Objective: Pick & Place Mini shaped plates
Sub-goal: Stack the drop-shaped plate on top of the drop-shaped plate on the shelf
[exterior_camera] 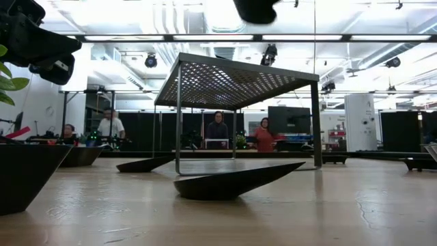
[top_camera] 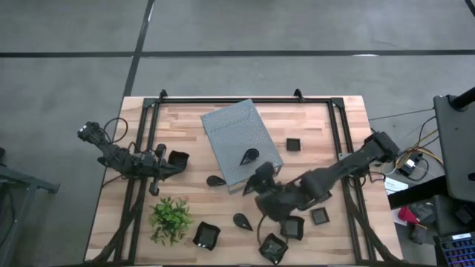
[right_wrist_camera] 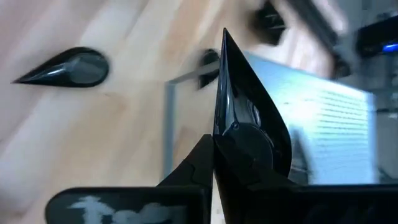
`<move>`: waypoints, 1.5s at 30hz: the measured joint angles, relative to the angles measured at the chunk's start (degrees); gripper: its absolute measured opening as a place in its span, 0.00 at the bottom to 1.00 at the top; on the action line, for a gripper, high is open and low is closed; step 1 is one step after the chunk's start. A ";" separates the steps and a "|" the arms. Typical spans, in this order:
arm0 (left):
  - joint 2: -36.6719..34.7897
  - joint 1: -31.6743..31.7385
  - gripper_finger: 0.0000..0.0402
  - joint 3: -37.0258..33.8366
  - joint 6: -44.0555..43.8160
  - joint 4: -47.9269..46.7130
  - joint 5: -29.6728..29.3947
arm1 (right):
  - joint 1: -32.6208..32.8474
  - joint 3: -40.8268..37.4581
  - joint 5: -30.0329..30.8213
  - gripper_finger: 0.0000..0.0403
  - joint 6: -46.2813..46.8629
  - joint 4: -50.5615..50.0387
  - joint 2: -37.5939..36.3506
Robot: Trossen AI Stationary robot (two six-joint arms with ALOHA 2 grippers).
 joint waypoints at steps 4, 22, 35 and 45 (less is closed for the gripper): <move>0.00 0.00 0.00 0.00 0.00 0.00 0.00 | -2.12 -0.23 -0.20 0.02 -0.19 0.10 -3.68; 0.00 0.00 0.00 0.00 -0.02 0.00 -0.02 | -20.39 -1.18 -17.48 0.02 -3.20 0.64 -5.55; 0.00 -0.02 0.00 0.00 0.00 0.00 0.00 | -21.61 -3.63 -19.66 0.02 -4.85 0.74 -4.20; 0.00 0.00 0.00 0.00 0.00 -0.02 -0.02 | -21.78 -6.13 -19.57 0.02 -6.56 3.51 -4.20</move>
